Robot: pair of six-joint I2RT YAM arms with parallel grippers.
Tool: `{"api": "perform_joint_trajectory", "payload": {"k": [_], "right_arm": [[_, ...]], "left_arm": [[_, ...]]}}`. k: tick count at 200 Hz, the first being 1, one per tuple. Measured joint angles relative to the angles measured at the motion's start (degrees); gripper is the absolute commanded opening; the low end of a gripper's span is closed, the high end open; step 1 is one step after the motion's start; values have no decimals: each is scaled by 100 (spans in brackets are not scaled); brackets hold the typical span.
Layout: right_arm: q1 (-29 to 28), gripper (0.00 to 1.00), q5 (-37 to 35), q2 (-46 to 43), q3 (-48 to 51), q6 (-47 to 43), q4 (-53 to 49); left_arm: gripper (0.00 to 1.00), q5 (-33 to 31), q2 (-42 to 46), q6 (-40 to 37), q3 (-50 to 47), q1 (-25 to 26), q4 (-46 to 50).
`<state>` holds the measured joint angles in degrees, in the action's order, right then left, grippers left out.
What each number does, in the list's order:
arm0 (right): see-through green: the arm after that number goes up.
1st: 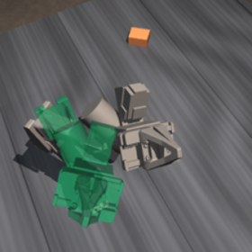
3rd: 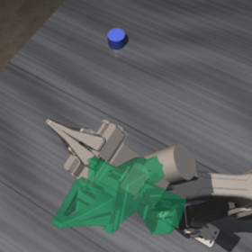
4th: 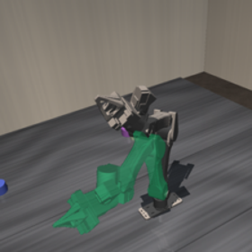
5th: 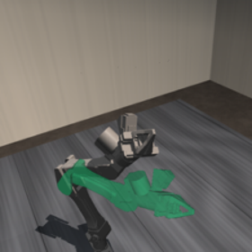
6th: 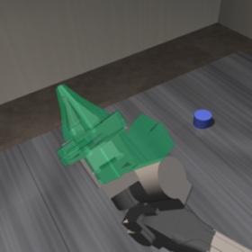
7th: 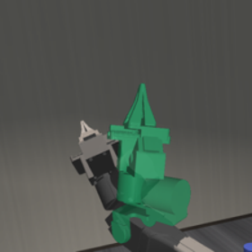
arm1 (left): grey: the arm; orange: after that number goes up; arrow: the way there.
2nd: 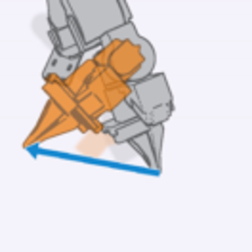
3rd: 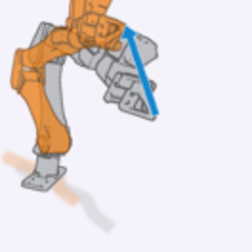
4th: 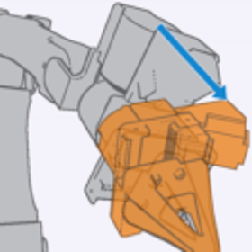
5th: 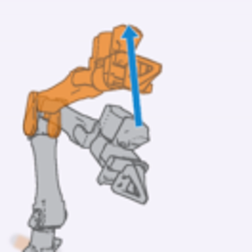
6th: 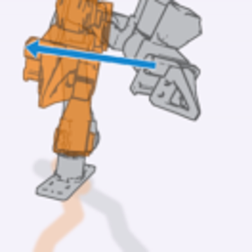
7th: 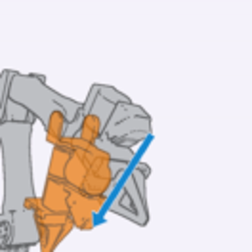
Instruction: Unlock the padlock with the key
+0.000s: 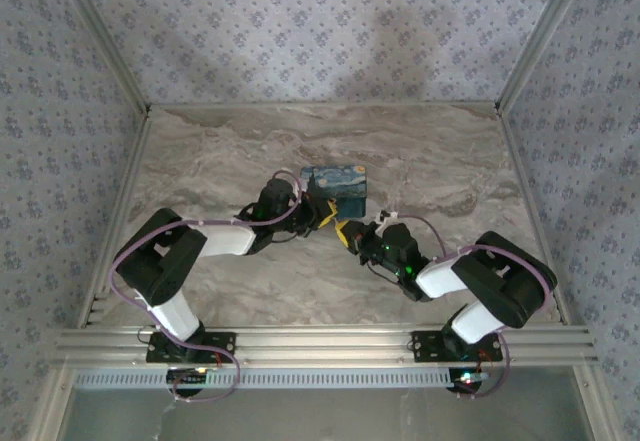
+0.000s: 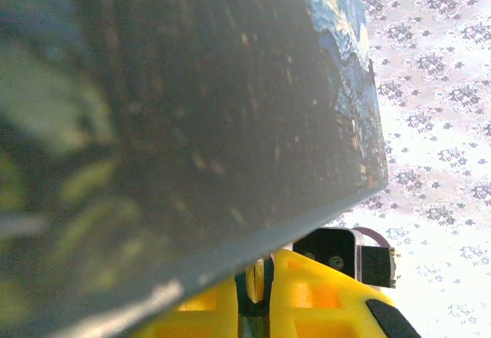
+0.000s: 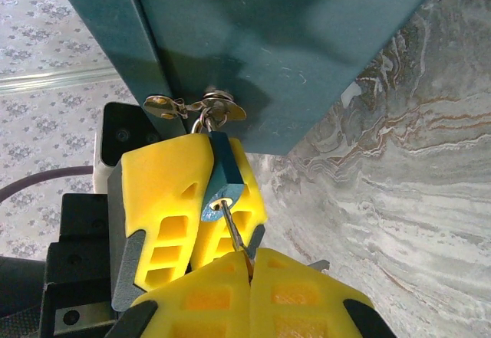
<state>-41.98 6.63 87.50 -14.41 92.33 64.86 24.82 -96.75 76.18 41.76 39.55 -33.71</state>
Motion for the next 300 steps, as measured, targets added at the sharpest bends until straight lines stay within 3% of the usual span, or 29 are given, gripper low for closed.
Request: {"api": "perform_joint_trajectory", "payload": {"k": [171, 300], "right_arm": [[0, 0, 11, -17, -17, 0, -2], [-2, 0, -229, -649, -9, 2, -691]], "left_arm": [[8, -85, -2, 2, 0, 74, -85], [8, -103, -2, 4, 2, 149, -264]]}}
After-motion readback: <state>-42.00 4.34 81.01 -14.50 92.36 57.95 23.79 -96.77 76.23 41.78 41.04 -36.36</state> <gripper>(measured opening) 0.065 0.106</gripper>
